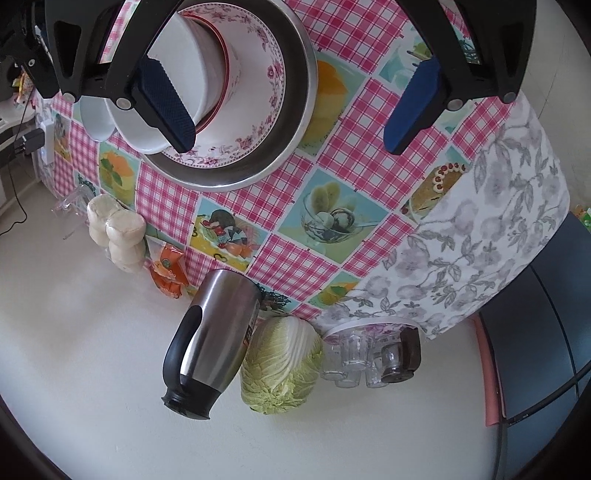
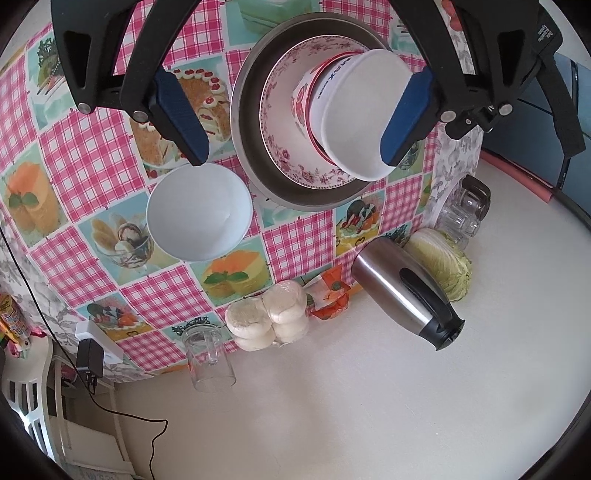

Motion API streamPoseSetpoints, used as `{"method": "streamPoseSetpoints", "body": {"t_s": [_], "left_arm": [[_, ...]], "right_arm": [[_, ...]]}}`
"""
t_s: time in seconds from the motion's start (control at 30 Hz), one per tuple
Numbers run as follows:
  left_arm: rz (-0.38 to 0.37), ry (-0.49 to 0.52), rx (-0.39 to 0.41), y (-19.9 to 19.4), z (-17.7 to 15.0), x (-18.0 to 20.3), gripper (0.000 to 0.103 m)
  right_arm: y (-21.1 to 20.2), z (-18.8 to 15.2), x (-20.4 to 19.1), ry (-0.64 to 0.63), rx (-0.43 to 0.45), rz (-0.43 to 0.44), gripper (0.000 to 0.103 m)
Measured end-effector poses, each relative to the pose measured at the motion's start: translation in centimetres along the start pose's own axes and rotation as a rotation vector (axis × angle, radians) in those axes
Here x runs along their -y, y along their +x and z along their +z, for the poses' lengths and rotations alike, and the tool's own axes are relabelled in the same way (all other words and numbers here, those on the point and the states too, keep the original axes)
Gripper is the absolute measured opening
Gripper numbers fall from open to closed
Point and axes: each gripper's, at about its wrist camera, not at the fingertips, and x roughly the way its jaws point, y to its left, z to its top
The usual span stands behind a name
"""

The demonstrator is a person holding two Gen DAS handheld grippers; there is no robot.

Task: Organize plates and bowls
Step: 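Move both open tools toward the pale blue round bowl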

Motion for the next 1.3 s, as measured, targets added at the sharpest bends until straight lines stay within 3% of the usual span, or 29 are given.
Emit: {"method": "streamPoseSetpoints", "body": {"t_s": [0.37,0.63,0.93,1.3], "left_arm": [[-0.026,-0.001,0.067,-2.0,-0.1,1.5,0.103],[-0.073,0.087,0.098,-3.3,-1.0,5.7,0.103],[-0.182,0.224,0.054,-3.6,-2.2,11.6,0.103],[-0.161,0.469,0.085,-3.3,-4.4,18.9,0.103]], "right_arm": [[-2.2,2.0,5.0,0.134,0.029,0.067,0.094],[-3.5,3.1,9.5,0.225,0.057,0.061,0.094],[-4.0,3.8,13.4,0.302,0.087,0.027,0.094],[-3.5,4.3,15.5,0.299,0.071,-0.026,0.094]]}}
